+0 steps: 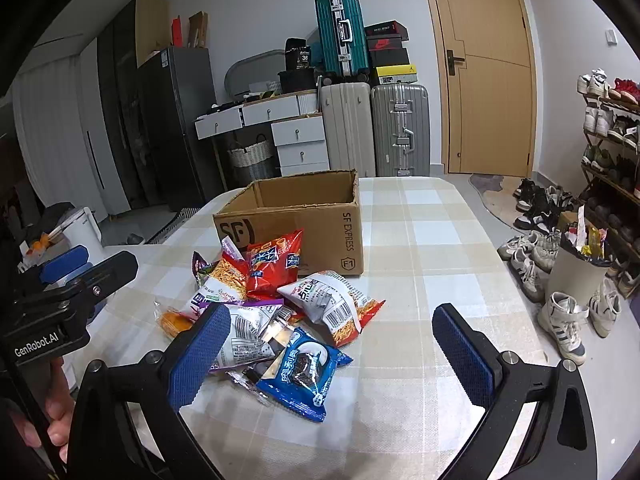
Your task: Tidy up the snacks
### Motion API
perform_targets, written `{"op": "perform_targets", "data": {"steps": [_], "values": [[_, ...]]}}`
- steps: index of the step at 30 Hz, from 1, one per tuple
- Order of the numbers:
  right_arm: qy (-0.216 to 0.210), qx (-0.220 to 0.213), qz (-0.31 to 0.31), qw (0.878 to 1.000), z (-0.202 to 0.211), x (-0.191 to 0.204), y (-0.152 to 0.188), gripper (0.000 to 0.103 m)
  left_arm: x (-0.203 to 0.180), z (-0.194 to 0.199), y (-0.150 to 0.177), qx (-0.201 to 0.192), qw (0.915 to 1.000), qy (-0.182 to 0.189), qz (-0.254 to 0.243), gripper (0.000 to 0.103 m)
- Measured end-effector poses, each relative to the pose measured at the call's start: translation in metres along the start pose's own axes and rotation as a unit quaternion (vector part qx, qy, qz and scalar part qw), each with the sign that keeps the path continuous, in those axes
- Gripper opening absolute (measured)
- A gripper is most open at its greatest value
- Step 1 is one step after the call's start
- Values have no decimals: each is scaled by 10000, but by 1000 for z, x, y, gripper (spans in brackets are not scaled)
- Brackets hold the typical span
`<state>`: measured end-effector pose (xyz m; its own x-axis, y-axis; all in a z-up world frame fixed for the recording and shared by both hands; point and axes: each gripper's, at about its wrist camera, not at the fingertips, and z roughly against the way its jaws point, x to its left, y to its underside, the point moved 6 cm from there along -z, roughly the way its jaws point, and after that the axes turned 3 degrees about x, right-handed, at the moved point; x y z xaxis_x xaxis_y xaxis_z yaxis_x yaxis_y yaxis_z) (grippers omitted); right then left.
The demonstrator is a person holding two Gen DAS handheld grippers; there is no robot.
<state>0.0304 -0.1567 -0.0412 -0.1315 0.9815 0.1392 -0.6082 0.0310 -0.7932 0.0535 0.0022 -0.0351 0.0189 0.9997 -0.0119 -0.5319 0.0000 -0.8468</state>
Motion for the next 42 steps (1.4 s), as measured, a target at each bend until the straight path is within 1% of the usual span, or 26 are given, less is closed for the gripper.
{"op": "perform_targets", "data": {"steps": [8,15,19,24,42], "values": [[-30,9,3,10000,-2,1,-1,103,-2,-5,3,30,9999,-139,-79,102],[-24,17,-33,10000,-2,1,-2,103,-3,-6,4,43,9998,-139,-108,102],[-6,-49,-23,10000,2,0,-4,103,-4,-4,4,-1,9998,-162,-124,102],[-2,-36,-16,10000,3,0,-4,103,-5,-5,5,56,9998,-163,-122,102],[-8,-38,-27,10000,2,-1,-4,103,-6,-4,4,1,9997,-194,-150,102]]}}
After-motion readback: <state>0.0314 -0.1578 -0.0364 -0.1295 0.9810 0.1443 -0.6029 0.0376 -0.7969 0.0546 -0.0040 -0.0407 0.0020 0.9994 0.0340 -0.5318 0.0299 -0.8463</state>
